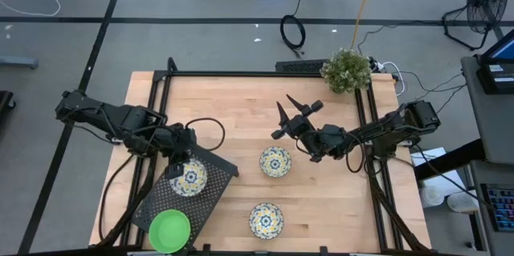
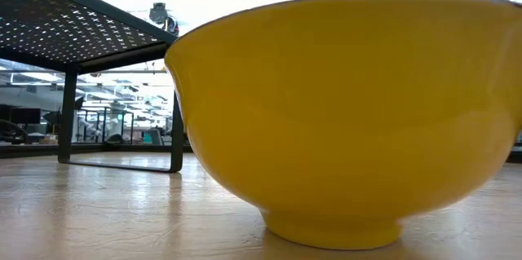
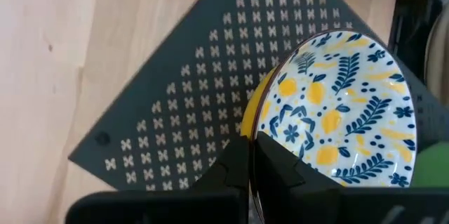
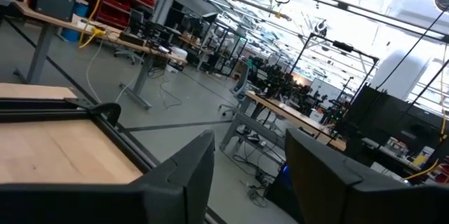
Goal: Pick & Place Mini bowls
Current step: Put the middle yellow patterned bowl on the shelf, then stack the top yellow patterned bowl on the yellow patterned bowl on the shelf
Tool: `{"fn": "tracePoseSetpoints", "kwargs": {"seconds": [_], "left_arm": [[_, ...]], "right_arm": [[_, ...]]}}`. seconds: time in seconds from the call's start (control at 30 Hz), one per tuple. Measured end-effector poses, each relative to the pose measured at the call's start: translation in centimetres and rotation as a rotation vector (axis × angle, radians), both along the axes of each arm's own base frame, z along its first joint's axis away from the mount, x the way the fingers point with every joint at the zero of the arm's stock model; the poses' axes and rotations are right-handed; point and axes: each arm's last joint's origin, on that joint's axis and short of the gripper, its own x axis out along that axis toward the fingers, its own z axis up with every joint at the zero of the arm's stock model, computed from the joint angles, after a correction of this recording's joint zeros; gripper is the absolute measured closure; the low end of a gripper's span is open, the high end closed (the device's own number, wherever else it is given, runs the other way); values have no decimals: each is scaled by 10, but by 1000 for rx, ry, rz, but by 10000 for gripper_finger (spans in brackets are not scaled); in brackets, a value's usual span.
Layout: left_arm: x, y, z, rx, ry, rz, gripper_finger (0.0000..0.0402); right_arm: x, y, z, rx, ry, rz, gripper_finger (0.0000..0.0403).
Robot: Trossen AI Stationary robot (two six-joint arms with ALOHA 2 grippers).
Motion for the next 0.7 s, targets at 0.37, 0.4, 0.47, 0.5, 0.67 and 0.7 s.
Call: {"fn": "tracePoseSetpoints", "kwargs": {"seconds": [0.37,0.4,0.47,0.5,0.67,0.7], "left_arm": [[5,9,-12,12,-2,43,382],[5,10,-13,19,2,49,371],[5,11,-13,33,5,57,346],[5,11,-13,37,1,60,334],[5,11,-13,48,-1,63,287],[5,11,-13,47,-1,62,279]], "right_arm": [[0,0,0,3,-4,1,243],[0,0,0,3,-4,1,243],[0,0,0,3,-4,1,241],[0,0,0,3,-4,1,241],[0,0,0,3,-5,1,243],[0,0,0,5,-8,2,243]]}}
